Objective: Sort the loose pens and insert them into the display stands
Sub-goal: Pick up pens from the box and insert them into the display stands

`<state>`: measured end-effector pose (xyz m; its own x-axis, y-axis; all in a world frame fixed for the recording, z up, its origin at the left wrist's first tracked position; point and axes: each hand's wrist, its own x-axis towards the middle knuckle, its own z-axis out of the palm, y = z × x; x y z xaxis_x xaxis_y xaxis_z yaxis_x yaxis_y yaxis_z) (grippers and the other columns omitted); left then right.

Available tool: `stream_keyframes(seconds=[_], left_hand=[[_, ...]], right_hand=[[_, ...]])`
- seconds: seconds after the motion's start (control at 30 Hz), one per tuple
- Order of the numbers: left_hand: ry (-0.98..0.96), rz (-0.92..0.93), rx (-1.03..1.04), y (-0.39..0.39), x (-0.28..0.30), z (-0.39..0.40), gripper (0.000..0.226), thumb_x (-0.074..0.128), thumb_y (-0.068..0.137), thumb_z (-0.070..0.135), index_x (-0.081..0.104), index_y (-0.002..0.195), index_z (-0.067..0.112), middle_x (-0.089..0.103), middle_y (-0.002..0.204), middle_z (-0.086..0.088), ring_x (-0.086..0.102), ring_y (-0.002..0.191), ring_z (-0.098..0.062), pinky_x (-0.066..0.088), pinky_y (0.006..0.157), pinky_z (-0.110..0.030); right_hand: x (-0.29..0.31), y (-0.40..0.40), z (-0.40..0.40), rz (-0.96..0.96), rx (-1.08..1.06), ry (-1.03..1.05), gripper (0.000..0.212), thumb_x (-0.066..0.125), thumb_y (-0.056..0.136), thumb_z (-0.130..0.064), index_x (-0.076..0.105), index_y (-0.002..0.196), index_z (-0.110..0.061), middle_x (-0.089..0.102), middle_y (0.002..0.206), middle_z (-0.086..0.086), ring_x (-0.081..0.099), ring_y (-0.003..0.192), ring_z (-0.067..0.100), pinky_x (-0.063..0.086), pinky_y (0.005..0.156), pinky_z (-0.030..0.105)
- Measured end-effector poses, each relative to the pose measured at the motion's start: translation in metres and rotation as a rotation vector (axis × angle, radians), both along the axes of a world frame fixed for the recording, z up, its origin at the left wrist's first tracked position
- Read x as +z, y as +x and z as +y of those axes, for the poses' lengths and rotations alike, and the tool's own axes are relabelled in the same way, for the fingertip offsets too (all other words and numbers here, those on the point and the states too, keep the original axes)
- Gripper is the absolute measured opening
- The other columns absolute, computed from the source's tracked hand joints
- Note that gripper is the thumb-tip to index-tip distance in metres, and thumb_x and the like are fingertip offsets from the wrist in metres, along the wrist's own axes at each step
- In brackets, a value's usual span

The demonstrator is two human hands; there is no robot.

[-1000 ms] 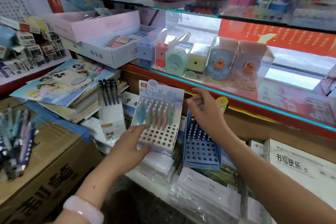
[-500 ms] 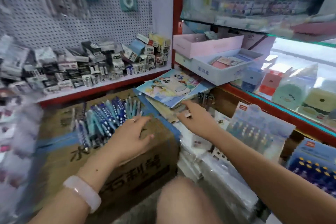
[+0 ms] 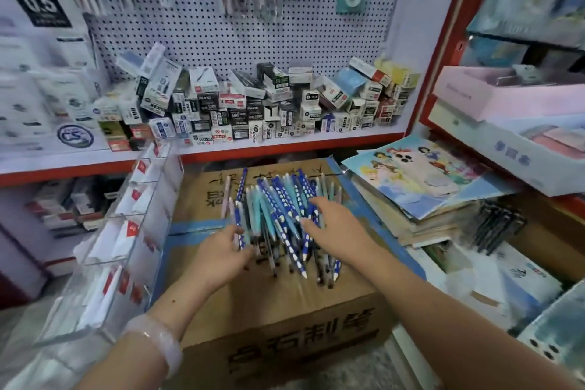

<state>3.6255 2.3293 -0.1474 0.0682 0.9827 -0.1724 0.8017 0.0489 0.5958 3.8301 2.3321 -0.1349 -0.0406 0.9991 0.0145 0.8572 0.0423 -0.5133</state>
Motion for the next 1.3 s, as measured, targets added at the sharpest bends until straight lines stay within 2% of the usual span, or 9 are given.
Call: stream_keyframes(seconds=[0.13,0.23,0.33,0.4,0.53,0.67,0.9,1.1,1.3], left_hand=[[-0.016,-0.051,0.17,-0.003,-0.012,0.035,0.046,0.055,0.089,0.031,0.046,0.13,0.011,0.057,0.124,-0.015,0.053,0.111,-0.029,0.038,0.079,-0.028],[-0.09,-0.046,0.224,0.006,-0.015,0.06,0.047,0.053,0.09,0.033,0.047,0.126,0.004,0.058,0.119,-0.018,0.055,0.097,-0.03,0.038,0.072,-0.028],[-0.138,0.015,0.171,0.02,-0.018,0.081,0.035,0.051,0.091,0.037,0.056,0.097,0.003,0.055,0.103,-0.013,0.052,0.064,-0.019,0.037,0.053,-0.027],[-0.121,0.063,0.145,0.025,-0.018,0.096,0.032,0.05,0.092,0.036,0.044,0.075,0.01,0.055,0.101,-0.012,0.05,0.052,-0.017,0.039,0.049,-0.027],[0.036,0.122,0.251,0.015,-0.018,0.128,0.027,0.055,0.088,0.03,0.059,0.091,0.004,0.062,0.103,-0.019,0.056,0.072,-0.028,0.042,0.061,-0.03],[0.097,0.191,0.34,-0.004,-0.028,0.159,0.025,0.057,0.083,0.027,0.056,0.066,0.008,0.064,0.09,-0.019,0.059,0.079,-0.033,0.045,0.065,-0.03],[0.036,0.37,0.222,0.016,-0.043,0.198,0.036,0.058,0.082,0.046,0.065,0.096,0.014,0.057,0.11,-0.014,0.052,0.107,-0.034,0.046,0.09,-0.039],[0.038,0.365,0.285,0.014,-0.053,0.209,0.021,0.058,0.085,0.032,0.052,0.084,0.012,0.05,0.108,-0.014,0.047,0.112,-0.034,0.042,0.096,-0.045],[0.108,0.216,0.369,-0.007,-0.053,0.214,0.045,0.064,0.077,0.05,0.055,0.058,0.01,0.062,0.097,-0.019,0.059,0.089,-0.037,0.051,0.079,-0.041]], right_hand=[[-0.008,-0.006,0.02,-0.01,0.014,-0.006,0.054,0.045,0.094,-0.047,0.034,0.141,-0.024,0.043,0.143,0.001,0.04,0.131,0.021,0.034,0.107,0.044],[-0.014,-0.007,0.028,0.049,0.017,-0.016,0.053,0.045,0.094,-0.047,0.034,0.141,-0.026,0.041,0.143,-0.001,0.04,0.13,0.019,0.036,0.107,0.042],[-0.019,-0.001,0.032,0.088,0.003,-0.029,0.052,0.045,0.094,-0.047,0.034,0.141,-0.028,0.042,0.143,-0.002,0.039,0.131,0.018,0.032,0.11,0.046],[-0.019,0.004,0.033,0.108,-0.014,-0.036,0.052,0.045,0.094,-0.046,0.033,0.141,-0.027,0.042,0.143,-0.002,0.042,0.129,0.017,0.035,0.107,0.041],[-0.014,0.011,0.034,0.154,-0.033,0.006,0.05,0.044,0.095,-0.042,0.033,0.142,-0.027,0.043,0.142,-0.004,0.043,0.128,0.014,0.038,0.099,0.029],[-0.009,0.014,0.034,0.188,-0.029,0.027,0.049,0.044,0.095,-0.042,0.032,0.141,-0.03,0.042,0.142,-0.008,0.037,0.132,0.011,0.035,0.104,0.03],[-0.015,0.018,0.048,0.202,-0.019,0.001,0.049,0.043,0.095,-0.043,0.031,0.141,-0.033,0.041,0.142,-0.01,0.035,0.132,0.01,0.034,0.108,0.034],[-0.021,0.019,0.058,0.182,-0.013,-0.018,0.05,0.043,0.095,-0.043,0.029,0.142,-0.032,0.04,0.142,-0.009,0.035,0.133,0.011,0.034,0.108,0.036],[-0.024,0.02,0.059,0.172,-0.024,-0.031,0.049,0.043,0.095,-0.042,0.031,0.142,-0.032,0.042,0.14,-0.009,0.037,0.13,0.011,0.035,0.105,0.033]])
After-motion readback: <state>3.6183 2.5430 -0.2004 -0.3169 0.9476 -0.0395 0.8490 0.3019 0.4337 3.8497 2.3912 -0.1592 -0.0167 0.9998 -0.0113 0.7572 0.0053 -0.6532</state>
